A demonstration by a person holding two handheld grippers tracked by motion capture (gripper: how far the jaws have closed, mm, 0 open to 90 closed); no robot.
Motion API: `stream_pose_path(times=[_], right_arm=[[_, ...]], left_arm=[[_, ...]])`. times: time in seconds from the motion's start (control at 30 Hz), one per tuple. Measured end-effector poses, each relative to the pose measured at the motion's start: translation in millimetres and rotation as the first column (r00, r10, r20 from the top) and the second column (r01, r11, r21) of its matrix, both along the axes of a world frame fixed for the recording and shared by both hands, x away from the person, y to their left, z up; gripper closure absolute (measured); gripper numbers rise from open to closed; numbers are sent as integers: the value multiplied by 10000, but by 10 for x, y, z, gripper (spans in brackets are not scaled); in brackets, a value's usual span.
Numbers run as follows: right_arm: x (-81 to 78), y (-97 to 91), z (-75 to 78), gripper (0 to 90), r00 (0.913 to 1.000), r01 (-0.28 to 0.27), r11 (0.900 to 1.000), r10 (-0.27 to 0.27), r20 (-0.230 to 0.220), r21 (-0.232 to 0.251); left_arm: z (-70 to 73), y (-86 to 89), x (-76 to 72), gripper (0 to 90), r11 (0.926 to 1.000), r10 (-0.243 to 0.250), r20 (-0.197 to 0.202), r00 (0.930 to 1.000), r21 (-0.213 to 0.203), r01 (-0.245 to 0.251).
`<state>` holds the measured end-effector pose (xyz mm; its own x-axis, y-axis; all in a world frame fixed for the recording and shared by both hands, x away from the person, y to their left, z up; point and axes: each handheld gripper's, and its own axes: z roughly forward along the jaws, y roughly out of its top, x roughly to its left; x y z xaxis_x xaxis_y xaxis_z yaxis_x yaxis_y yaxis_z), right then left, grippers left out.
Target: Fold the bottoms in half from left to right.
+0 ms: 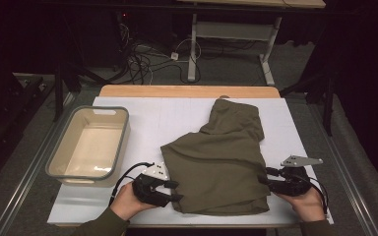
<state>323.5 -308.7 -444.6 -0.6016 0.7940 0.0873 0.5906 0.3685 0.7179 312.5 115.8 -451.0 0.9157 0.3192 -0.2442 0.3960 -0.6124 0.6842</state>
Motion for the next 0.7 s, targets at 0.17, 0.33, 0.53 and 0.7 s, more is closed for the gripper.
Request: stream_pose_path(times=[0.17,0.33,0.53,0.7], right_arm=[[52,-92,-48,509,9987,259,9996,-252,-454,150],[9,-97,-62,597,9955,56,9999,-41,-947,154],[-73,-99,-126,825,9904,-208,9997,185,-1372,-157],[-121,-90,-127,900,9896,-518,9984,481,-1359,-235]], left_arm=[[-84,-163,-2,532,9984,-288,107,9995,485,282],[-169,-210,8,873,9916,-590,-7,9983,1154,587],[-161,-171,33,883,9882,-567,-124,9983,1416,579],[-127,-74,46,883,9932,-302,-164,9994,1116,319]])
